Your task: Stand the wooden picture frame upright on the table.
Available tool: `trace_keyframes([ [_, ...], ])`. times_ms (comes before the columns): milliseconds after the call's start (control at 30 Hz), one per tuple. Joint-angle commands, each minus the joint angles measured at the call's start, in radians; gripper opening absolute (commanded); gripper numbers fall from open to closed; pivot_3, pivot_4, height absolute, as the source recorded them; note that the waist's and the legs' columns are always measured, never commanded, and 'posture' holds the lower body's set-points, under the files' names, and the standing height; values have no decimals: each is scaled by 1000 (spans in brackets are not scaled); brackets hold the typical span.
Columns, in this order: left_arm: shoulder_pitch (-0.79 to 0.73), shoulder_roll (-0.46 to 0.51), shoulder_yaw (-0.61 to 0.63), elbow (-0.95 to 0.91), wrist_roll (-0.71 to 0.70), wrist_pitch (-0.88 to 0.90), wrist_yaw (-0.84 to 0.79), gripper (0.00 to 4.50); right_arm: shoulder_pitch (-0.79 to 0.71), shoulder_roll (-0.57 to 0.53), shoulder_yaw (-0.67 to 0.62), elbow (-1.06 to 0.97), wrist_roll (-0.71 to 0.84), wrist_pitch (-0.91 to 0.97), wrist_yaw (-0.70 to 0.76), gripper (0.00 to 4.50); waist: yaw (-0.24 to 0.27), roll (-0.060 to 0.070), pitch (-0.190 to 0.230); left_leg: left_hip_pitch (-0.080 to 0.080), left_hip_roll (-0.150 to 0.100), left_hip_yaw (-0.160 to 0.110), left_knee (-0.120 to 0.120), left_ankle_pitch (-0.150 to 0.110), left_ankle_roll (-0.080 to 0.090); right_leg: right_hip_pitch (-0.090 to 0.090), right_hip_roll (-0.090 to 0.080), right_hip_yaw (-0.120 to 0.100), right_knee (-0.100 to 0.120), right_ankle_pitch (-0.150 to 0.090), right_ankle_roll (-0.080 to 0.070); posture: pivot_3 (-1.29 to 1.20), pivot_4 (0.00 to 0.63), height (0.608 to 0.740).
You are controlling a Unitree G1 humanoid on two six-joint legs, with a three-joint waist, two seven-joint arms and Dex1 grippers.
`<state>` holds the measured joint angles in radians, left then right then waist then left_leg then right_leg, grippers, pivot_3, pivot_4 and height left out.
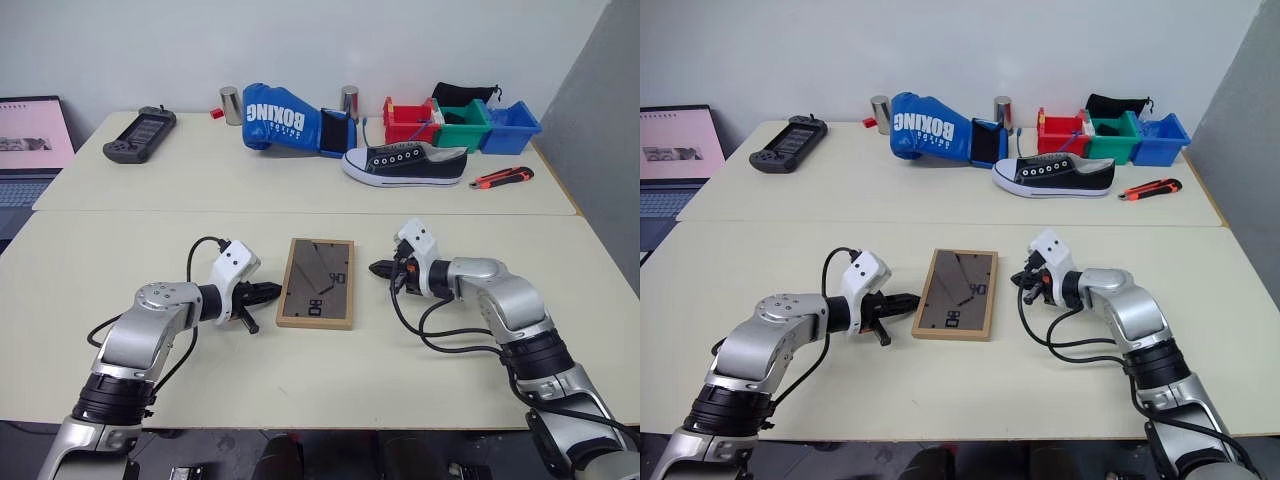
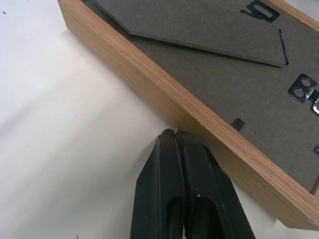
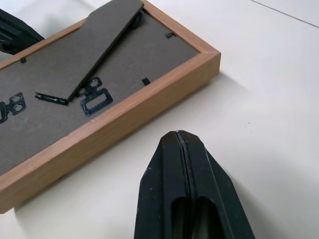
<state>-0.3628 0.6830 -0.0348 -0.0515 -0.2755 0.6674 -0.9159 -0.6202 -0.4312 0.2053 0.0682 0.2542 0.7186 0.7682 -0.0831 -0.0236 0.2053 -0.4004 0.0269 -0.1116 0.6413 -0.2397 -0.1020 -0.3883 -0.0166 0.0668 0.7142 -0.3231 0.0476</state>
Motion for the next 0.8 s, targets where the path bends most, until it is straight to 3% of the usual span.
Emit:
trace_keyframes([
  [33, -46, 52, 65, -10, -51, 9, -42, 17, -25, -91, -29, -16, 2, -39, 86, 0, 0, 0, 0, 0, 0, 0, 0, 0, 0, 0, 0, 0, 0, 0, 0, 0, 150, 740],
  [267, -159, 158, 148, 64, -204, 180, -165, 17, -62, -268, -34, 13, 31, -158, 335, 0, 0, 0, 0, 0, 0, 0, -1, 0, 0, 0, 0, 0, -1, 0, 0, 0, 150, 740],
  [367, -247, 178, 220, 152, -376, 466, -213, 518, -93, -300, -27, 25, 41, -215, 439, 0, -5, 0, 0, 0, 0, 0, -1, 0, 0, 0, 0, -1, -1, 0, 0, 0, 150, 740],
  [467, -278, 214, 204, 228, -428, 641, -229, 1177, -109, -315, 2, 42, 16, -295, 518, 0, -7, 0, 0, 0, 0, 0, -1, 0, 1, 0, 1, -1, -1, 0, 0, 0, 150, 740],
  [667, -349, 236, 149, 369, -450, 788, -242, 2546, -137, -292, 38, 93, -27, -377, 562, 0, -4, 0, 0, 0, 0, 0, -1, 0, 0, 0, 1, -1, -1, 0, 0, 0, 150, 740],
  [800, -345, 242, 62, 371, -449, 786, -288, 3464, -143, -267, 55, 113, -51, -384, 556, 0, -3, 0, 0, 0, 0, 0, 0, 0, 0, 0, 0, -1, -1, 0, 0, 0, 150, 740],
])
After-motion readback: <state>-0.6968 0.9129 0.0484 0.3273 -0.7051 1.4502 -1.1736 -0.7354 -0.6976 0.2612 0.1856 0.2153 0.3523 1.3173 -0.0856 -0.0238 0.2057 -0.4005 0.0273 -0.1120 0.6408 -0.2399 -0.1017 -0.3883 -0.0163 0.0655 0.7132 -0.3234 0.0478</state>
